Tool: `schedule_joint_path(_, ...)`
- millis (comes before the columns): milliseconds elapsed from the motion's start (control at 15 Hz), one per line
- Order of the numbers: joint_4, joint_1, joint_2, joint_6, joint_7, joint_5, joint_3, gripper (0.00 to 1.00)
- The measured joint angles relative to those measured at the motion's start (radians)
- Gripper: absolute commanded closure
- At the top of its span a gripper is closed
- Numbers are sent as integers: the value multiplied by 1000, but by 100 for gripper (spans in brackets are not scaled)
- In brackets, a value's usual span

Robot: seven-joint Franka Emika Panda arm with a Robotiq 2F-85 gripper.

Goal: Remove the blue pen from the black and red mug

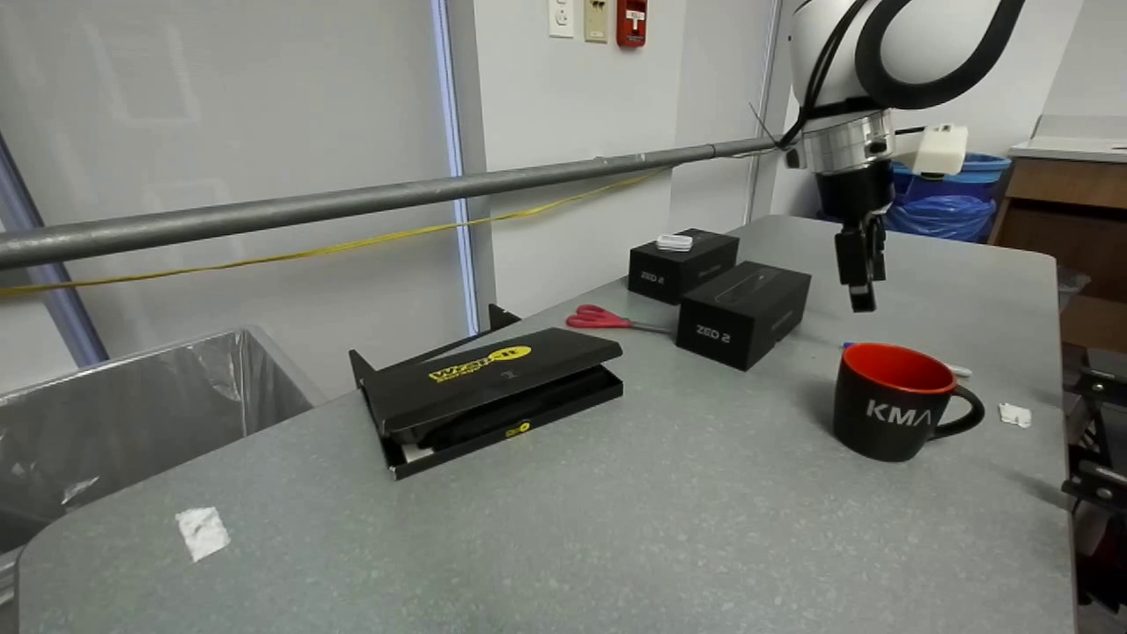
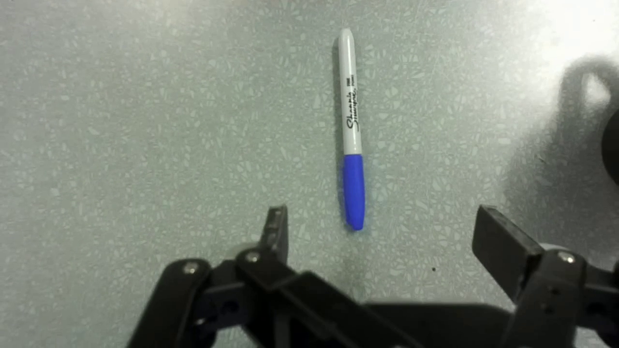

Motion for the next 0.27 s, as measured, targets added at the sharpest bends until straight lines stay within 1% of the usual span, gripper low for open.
schedule_joint_path(267, 1, 0, 0, 0, 0, 3, 0, 0)
